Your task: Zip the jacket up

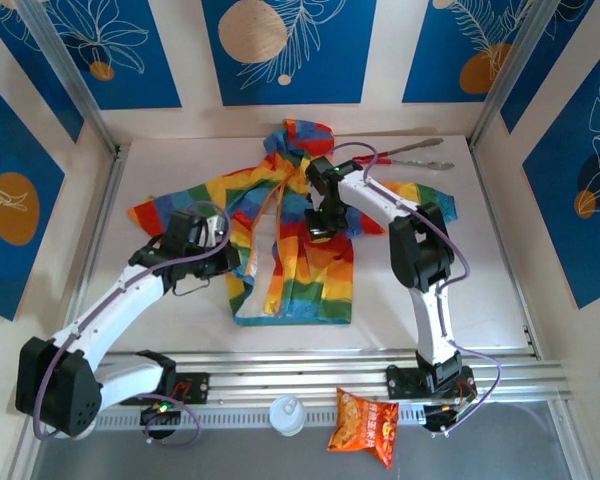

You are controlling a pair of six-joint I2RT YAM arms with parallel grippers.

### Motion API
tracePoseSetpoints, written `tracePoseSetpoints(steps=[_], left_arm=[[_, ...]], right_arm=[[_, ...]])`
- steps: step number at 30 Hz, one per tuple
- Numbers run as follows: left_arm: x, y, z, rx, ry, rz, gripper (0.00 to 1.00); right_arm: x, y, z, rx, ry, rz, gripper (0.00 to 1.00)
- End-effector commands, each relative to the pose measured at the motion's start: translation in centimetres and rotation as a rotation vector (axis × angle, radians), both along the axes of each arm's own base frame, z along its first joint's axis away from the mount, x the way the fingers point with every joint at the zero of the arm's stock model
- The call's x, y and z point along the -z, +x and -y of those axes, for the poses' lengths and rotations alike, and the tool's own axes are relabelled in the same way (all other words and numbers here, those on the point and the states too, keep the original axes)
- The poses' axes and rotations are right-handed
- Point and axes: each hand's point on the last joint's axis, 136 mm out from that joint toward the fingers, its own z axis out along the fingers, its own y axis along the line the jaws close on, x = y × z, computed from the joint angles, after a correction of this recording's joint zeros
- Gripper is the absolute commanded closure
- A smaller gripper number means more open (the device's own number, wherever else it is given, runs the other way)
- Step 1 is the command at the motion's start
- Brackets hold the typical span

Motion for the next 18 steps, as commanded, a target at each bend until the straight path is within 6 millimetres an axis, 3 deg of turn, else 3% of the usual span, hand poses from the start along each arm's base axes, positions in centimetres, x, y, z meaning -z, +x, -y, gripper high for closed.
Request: tracePoseSetpoints(steps=[1,6,10,18], left_arm=[[0.1,-0.6,2.1,0.051,-0.143,-0.01,1.0],[1.0,-0.7,3.4,0.1,-0.22,-0.016,1.0],[0.7,-0.6,3.8,0.126,-0.246,0.004,1.0],[1.2,-0.6,4.3,0.114,-0.313,-0.005,1.0]], right_arm=[[-2.9,-0.7,-1.3,0.063,0.14,0.018,0.9],[-5.5,-2.9,-3.1,0.093,0.289,0.016,0.89],[-6.9,-4.8,-5.3,0.097,0.399,-0.008,0.81],[-6.6,-7.8,-9.6,0.147,0.546,-0.132,0.72]])
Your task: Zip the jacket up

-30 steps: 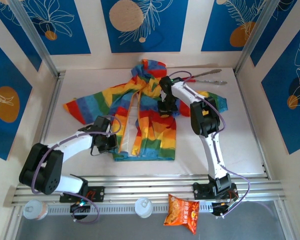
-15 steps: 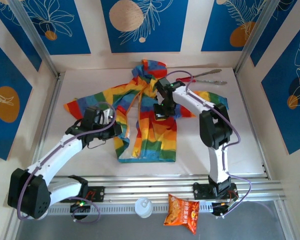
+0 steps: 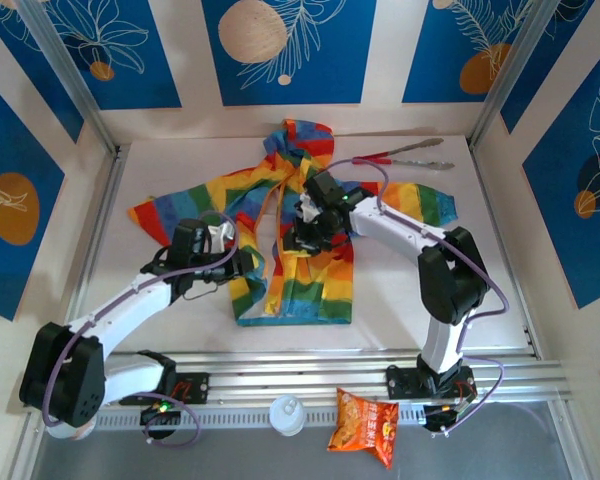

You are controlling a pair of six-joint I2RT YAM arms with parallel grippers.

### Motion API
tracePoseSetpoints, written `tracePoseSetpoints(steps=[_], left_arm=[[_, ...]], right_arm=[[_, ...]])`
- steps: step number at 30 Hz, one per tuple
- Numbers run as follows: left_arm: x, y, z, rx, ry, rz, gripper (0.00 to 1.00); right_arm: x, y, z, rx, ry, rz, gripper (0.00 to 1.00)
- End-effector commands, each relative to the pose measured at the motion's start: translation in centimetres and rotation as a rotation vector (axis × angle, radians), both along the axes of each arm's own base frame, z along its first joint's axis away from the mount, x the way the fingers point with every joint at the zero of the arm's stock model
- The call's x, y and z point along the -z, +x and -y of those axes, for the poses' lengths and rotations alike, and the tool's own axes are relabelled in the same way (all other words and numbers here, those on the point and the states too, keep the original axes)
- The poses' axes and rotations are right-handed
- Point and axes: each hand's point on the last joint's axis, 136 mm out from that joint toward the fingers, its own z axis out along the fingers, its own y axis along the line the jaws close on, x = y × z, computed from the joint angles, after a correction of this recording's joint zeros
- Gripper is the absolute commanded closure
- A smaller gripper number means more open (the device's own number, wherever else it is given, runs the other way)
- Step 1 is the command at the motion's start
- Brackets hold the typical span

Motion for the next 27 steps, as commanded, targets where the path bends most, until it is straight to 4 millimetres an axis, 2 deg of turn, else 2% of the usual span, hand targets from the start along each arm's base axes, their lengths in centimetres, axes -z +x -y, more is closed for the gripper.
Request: tracePoseSetpoints(steps=[1,12,20,27], left_arm=[[-0.1,-0.2,0.7,0.015,-0.065,-0.005,1.0],[1.2,-0.8,0.3,-0.066,-0.135,-0.057,1.0],[0.2,-0.6,0.5,-0.098,-0.221,-0.05,1.0],[-0.6,-0.2,0.8,-0.1,-0.26,-0.042,1.0]], right_arm=[[-1.0,-0.9,-2.2,0.045,0.123,-0.095,0.71],[1.3,-1.5,-3.7,0.128,0.216,-0.255,0.61],[2.6,-2.1,-4.4,0.164,0.24,-0.323,0.61],[2.3,-2.7,-5.8,0.129,0.266,-0.344,0.6]])
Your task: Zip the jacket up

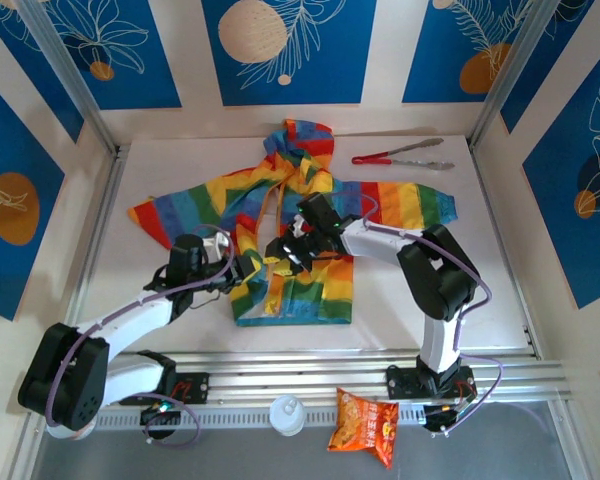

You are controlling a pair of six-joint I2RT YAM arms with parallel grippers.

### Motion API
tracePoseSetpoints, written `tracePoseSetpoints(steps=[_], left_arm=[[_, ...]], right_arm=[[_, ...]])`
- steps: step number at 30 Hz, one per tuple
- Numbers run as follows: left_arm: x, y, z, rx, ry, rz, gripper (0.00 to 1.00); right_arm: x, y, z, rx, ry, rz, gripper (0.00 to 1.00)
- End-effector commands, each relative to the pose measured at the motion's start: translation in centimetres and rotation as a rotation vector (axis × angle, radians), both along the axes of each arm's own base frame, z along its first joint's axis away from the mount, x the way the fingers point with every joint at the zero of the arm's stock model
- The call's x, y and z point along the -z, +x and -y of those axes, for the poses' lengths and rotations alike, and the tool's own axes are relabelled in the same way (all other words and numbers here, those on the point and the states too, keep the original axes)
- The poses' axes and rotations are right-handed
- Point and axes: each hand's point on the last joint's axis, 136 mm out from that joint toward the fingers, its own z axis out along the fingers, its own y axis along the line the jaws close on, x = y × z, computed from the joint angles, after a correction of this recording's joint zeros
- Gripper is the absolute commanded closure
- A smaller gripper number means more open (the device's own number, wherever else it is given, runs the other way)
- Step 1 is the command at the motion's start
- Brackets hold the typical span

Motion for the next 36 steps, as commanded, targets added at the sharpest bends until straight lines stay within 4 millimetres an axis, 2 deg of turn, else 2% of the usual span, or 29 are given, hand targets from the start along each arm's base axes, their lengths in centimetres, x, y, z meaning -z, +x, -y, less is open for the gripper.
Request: tracePoseSetpoints(steps=[1,4,8,11,16,20,24,29,30,32,36], left_arm=[[-1.2,0.0,0.5,0.017,-0.049,0.031,1.0],[-0.8,-0.1,0.4,0.018,-0.045,0.019,1.0],[0.4,-0.7,0.3,0.04,-0.007,-0.021,1.0],[1.3,-1.4,0.0,0.065,0.047,-0.048,1.0],[0.8,-1.9,-0.5,0.093,0.114,-0.03,0.9],[-0.3,-1.8,-0.7,0.106,0.148,-0.006,0.75],[-0.7,-1.9,-0.8,0.115,0.162,0.005,0.8],[0.3,-2.2,-1.2,0.108,0.188,-0.023,0.87],[0.6,-2.2,-1.4,0.103,0.204,-0.032,0.85],[1.6,-2.4,-2.4,0.079,0.276,-0.054,0.72],[2.9,-2.7,-5.2,0.026,0.458,-0.07,0.62]], right_arm=[[-0.4,-0.8,-1.3,-0.035,0.042,-0.042,0.6],[-0.4,-0.9,-1.5,-0.031,0.059,-0.049,0.64],[-0.8,-0.7,-1.3,-0.024,0.058,-0.015,0.9],[-1.3,-0.5,-0.7,-0.035,0.014,0.056,1.0],[-2.7,-0.6,-0.3,-0.08,-0.03,0.155,1.0],[-3.6,-0.6,-0.5,-0.094,-0.016,0.176,1.0],[-3.5,-0.6,-0.4,-0.098,-0.034,0.186,1.0],[-2.3,-0.9,-0.3,-0.105,-0.069,0.17,1.0],[-1.9,-1.0,-0.2,-0.108,-0.083,0.17,0.99],[-1.0,-1.3,-0.1,-0.124,-0.116,0.159,0.94],[-0.1,-2.2,-0.9,-0.163,-0.139,0.145,0.89]])
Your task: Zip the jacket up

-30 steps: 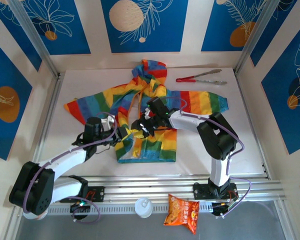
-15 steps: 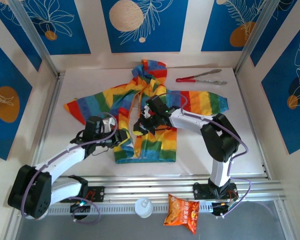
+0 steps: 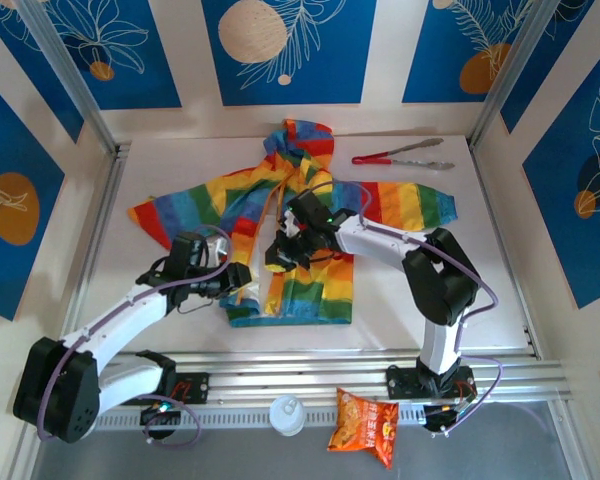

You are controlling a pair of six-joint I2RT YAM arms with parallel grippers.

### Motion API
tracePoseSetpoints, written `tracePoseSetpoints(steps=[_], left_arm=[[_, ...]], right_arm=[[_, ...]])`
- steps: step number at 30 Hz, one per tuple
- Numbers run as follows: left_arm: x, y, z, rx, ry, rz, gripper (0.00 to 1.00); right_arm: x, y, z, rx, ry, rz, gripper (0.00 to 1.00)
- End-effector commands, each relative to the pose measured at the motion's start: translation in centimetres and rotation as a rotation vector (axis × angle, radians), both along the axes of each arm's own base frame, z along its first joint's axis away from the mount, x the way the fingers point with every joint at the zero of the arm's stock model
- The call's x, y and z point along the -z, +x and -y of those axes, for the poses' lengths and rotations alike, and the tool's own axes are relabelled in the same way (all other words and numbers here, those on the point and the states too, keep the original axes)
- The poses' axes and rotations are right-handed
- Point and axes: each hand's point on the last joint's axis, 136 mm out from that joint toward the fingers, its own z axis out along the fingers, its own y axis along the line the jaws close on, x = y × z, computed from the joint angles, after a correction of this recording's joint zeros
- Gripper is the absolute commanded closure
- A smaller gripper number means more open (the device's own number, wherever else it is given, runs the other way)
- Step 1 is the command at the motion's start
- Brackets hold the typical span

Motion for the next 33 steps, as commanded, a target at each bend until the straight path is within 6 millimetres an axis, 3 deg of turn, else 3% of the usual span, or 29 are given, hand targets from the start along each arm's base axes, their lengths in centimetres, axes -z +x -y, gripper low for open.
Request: tracePoseSetpoints(steps=[1,4,7,11,14,18,21,26,33], left_arm=[[0.8,-0.1,-3.4,-0.053,0.217,0.013,0.6],[1.5,-0.2,-5.5,-0.089,0.333,0.013,0.54],[2.2,-0.3,-6.3,-0.116,0.35,0.002,0.48],[3.3,-0.4,-5.8,-0.126,0.278,-0.017,0.45],[4.0,-0.6,-5.1,-0.108,0.226,-0.028,0.44],[5.0,-1.1,-4.4,-0.077,0.193,-0.058,0.46],[5.2,-1.3,-4.1,-0.057,0.185,-0.077,0.58],[4.0,-1.2,-3.9,-0.043,0.177,-0.049,0.97],[0.8,-0.8,-3.7,-0.038,0.147,0.013,1.0]], right_arm=[[1.1,-1.3,-0.8,-0.049,-0.045,-0.019,0.88],[1.6,-2.2,-2.1,-0.077,-0.042,-0.035,0.84],[2.0,-2.7,-3.4,-0.095,-0.041,-0.045,0.84],[2.6,-2.9,-4.4,-0.108,-0.043,-0.055,0.85],[3.2,-2.9,-4.4,-0.108,-0.054,-0.06,0.94],[4.1,-3.0,-4.1,-0.109,-0.071,-0.072,0.98],[4.8,-3.3,-4.0,-0.116,-0.082,-0.086,0.98],[5.4,-3.7,-4.0,-0.122,-0.097,-0.094,0.98],[6.5,-4.1,-3.4,-0.112,-0.11,-0.107,0.99]])
